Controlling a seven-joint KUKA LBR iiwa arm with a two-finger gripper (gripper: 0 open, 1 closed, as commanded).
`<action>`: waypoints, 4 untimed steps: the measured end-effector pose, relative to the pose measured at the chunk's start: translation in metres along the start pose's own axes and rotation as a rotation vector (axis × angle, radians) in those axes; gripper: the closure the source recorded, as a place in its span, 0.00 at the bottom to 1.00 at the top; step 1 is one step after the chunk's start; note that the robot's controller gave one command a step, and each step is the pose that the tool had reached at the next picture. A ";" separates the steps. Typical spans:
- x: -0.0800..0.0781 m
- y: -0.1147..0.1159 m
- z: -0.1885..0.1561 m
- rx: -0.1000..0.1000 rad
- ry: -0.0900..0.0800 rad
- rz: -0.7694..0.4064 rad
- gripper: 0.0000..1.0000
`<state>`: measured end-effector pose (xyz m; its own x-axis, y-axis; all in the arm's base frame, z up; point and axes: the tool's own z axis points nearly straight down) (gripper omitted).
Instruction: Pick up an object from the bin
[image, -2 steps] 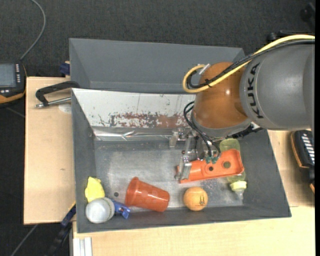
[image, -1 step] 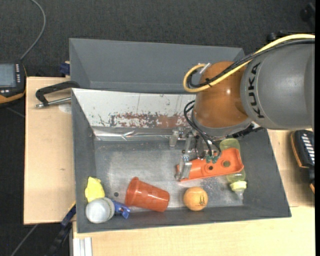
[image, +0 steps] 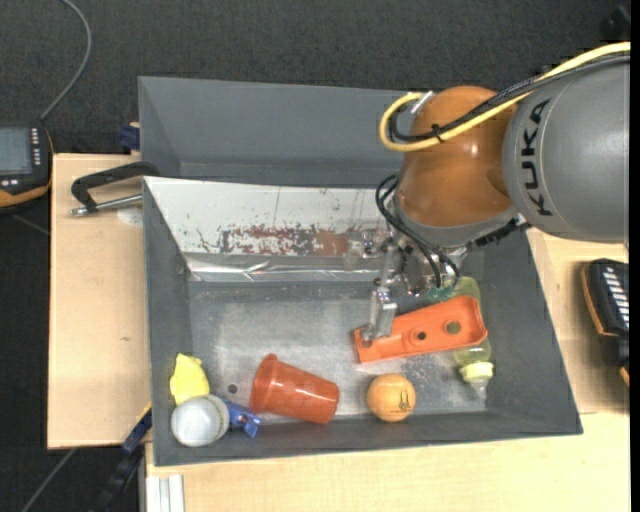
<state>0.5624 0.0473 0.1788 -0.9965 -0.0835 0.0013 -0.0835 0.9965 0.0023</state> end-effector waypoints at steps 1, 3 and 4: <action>0.007 -0.026 0.030 0.001 -0.009 -0.083 0.00; 0.016 -0.095 0.097 0.001 -0.013 -0.134 0.00; -0.002 -0.080 0.104 -0.002 -0.006 -0.395 1.00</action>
Offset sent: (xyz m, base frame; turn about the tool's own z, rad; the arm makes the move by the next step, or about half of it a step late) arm -0.0350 -0.0826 -0.0704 -0.2562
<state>0.5712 -0.0316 0.0742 -0.8878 -0.4603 -0.0061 -0.4603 0.8877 0.0038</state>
